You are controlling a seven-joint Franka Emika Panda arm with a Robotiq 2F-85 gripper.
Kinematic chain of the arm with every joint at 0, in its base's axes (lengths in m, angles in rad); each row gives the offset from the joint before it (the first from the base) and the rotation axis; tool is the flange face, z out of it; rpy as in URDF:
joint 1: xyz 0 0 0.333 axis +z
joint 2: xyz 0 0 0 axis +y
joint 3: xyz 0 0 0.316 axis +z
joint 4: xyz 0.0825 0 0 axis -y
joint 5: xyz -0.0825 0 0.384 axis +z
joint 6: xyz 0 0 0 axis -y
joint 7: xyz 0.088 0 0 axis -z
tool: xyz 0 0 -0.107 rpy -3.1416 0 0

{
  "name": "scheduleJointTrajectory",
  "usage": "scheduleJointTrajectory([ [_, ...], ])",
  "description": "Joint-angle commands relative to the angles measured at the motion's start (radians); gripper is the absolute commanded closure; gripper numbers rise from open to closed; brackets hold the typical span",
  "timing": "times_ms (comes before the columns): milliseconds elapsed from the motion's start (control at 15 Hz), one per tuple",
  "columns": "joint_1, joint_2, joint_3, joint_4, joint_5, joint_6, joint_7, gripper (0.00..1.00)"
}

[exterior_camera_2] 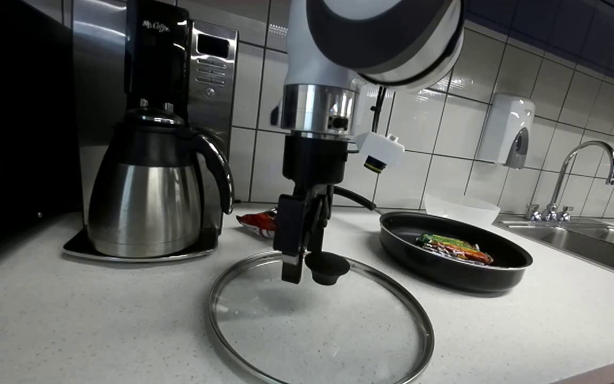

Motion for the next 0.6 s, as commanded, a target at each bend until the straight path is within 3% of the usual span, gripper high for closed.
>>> scheduleJointTrajectory([
  [0, 0.003, -0.080, 0.009, -0.093, -0.016, 0.027, 0.066, 0.00],
  [533, -0.011, -0.146, 0.012, -0.214, -0.005, 0.071, 0.111, 0.00],
])
